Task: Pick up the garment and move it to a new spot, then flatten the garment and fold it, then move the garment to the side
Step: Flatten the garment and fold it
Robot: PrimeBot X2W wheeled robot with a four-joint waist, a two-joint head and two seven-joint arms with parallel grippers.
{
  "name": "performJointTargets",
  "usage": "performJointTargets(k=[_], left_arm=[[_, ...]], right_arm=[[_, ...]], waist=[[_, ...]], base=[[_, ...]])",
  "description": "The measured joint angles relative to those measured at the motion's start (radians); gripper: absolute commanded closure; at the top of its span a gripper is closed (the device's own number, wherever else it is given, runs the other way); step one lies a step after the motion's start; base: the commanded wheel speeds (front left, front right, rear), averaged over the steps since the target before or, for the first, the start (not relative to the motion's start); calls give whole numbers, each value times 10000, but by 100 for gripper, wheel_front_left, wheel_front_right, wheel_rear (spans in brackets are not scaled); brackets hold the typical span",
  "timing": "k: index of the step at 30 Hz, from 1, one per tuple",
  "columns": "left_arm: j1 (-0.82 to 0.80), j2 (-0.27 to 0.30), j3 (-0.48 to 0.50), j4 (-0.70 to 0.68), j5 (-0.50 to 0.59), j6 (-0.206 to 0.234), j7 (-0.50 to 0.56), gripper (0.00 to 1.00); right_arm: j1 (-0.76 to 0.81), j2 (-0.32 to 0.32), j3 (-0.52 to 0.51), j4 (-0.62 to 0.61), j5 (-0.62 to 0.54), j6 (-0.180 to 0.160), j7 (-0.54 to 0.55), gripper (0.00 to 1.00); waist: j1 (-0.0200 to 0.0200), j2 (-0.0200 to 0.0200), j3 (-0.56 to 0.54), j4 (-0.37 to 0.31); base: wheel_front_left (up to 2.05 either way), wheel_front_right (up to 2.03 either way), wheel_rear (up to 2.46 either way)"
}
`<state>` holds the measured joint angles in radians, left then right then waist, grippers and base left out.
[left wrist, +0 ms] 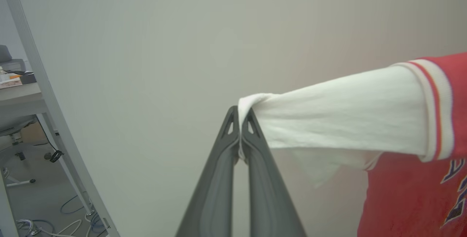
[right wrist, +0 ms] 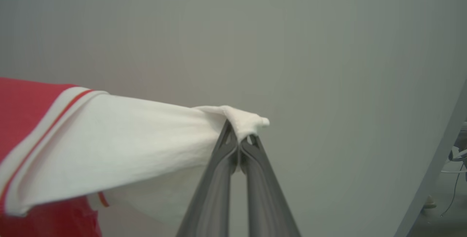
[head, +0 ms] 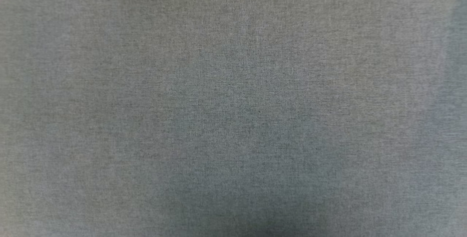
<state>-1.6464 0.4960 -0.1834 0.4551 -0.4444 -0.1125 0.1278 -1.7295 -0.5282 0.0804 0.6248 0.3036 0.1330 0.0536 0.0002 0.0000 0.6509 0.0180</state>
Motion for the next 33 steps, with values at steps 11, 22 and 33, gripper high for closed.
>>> performJointTargets(k=[11, 22, 33], left_arm=[[-267, -453, -675, 2130, 29, -119, -1538, 100], [3139, -583, -1685, 2495, -1058, -157, -2234, 100], [7411, -395, -2336, 2148, -2336, -213, -1960, 100]], right_arm=[[-127, 648, 625, 1883, -8, -4, -1193, 100], [3047, 301, 1804, 2242, 1302, -4, -957, 100], [6985, -372, 2558, 1720, 3202, 0, 389, 100]], waist=[[0, 0, 708, 234], [-2, 0, -435, 332], [-3, 0, -2303, 414]], base=[[0, 0, 0], [0, 0, 0], [0, 0, 0]])
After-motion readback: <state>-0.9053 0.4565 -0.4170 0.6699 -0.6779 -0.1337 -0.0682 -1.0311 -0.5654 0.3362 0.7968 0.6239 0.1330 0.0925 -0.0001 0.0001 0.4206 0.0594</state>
